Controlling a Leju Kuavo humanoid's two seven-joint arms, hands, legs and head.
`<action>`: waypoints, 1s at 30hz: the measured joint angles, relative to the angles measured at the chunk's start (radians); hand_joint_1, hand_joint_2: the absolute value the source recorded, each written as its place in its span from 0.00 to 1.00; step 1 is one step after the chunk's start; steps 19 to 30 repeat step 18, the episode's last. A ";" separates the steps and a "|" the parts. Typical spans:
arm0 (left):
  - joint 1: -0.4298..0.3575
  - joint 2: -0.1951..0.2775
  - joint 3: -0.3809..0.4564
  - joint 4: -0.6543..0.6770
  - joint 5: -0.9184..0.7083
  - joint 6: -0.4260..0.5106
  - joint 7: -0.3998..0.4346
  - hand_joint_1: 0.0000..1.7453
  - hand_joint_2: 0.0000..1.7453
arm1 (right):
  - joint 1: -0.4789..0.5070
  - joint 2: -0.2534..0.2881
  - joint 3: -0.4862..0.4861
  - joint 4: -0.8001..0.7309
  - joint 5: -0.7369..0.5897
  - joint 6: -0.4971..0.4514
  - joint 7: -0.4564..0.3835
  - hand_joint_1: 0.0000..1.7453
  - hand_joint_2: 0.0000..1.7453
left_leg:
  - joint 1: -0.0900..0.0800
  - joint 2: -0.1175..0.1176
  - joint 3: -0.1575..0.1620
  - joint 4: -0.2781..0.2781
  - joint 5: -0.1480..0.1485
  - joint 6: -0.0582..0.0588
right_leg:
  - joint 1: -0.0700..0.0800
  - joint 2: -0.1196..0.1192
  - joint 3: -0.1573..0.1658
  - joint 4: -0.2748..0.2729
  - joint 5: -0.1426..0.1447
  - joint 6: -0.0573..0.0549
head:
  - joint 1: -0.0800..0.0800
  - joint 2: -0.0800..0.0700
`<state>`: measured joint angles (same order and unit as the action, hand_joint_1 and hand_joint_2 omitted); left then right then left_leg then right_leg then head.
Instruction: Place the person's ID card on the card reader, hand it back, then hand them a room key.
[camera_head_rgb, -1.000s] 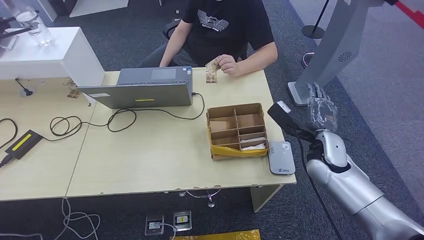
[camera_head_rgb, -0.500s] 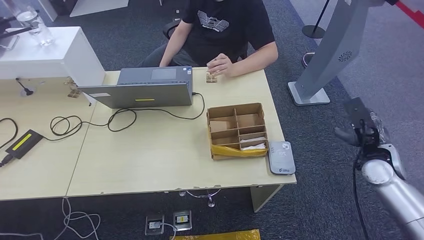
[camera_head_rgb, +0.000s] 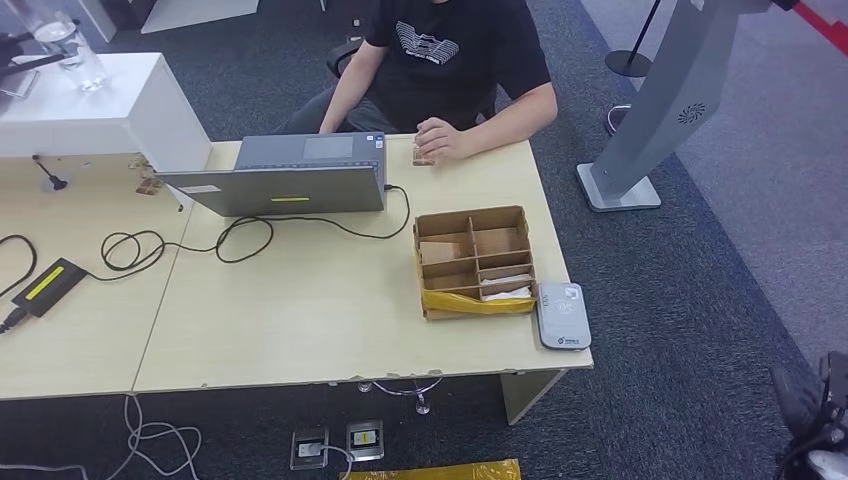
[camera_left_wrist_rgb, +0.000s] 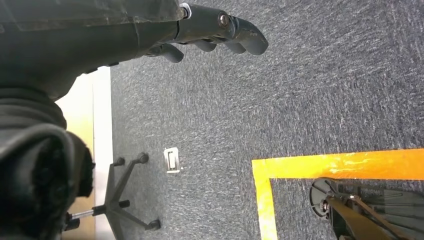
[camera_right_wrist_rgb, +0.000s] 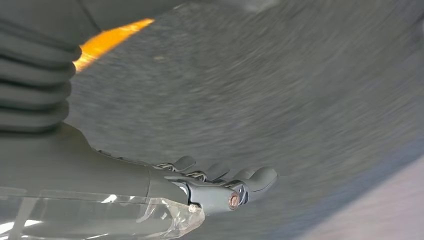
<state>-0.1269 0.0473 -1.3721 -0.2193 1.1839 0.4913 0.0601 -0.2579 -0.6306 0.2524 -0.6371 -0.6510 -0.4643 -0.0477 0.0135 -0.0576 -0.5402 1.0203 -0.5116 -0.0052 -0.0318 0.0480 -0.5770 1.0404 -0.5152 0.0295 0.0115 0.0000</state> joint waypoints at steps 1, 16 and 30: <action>0.000 0.000 0.000 0.000 0.001 -0.002 0.005 0.00 0.00 | 0.019 0.017 -0.016 0.033 -0.018 -0.010 0.000 0.00 0.00 | 0.000 0.000 0.000 0.000 0.000 0.000 | 0.000 0.000 0.000 0.000 0.000 0.000 | 0.000 0.000; 0.000 0.000 0.072 0.000 0.147 -0.063 -0.039 0.00 0.00 | 0.153 0.368 -0.191 0.333 -0.029 -0.232 0.103 0.00 0.00 | 0.005 0.007 0.002 -0.001 -0.001 -0.003 | 0.006 0.006 0.000 0.000 0.000 -0.003 | 0.000 0.000; 0.000 0.000 0.085 0.000 0.157 -0.073 -0.056 0.00 0.00 | 0.154 0.394 -0.204 0.352 -0.003 -0.232 0.091 0.00 0.00 | 0.005 0.007 0.002 -0.001 -0.001 -0.003 | 0.006 0.006 0.001 0.000 0.000 -0.003 | 0.000 0.000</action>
